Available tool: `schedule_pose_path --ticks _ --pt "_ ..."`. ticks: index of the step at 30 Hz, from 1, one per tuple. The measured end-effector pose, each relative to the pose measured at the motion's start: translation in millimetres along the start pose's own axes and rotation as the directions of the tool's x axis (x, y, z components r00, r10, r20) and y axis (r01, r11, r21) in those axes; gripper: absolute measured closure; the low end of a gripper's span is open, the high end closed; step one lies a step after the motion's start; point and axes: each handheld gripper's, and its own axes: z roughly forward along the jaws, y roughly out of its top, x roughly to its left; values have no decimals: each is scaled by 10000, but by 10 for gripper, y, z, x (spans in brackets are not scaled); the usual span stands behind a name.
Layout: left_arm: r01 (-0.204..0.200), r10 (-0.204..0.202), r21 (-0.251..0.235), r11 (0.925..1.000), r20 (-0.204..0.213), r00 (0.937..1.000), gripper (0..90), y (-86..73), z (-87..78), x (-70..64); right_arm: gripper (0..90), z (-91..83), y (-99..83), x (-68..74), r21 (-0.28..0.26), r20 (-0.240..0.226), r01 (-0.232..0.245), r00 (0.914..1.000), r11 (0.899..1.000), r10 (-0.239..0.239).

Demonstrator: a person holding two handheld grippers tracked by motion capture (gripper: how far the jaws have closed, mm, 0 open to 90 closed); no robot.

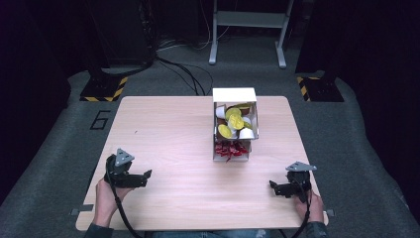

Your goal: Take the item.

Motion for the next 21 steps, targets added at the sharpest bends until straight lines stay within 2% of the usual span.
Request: schedule_pose_path --ticks 8,10,15,21 --pt "-657 660 -167 9977 155 9977 58 263 -88 -83 0 2 0 1 0 34 0 10000 10000 0" --pt "-713 721 -249 9971 298 9970 59 322 -104 -105 0 1 0 0 1 10 9 10000 10000 -9" --pt "-1144 1155 -307 9930 368 9926 61 481 -134 -183 0 1 0 0 -1 12 1 10000 10000 -1" --pt "-1399 1424 -472 9890 545 9883 65 630 -161 -261 0 2 0 1 1 35 0 10000 10000 0"
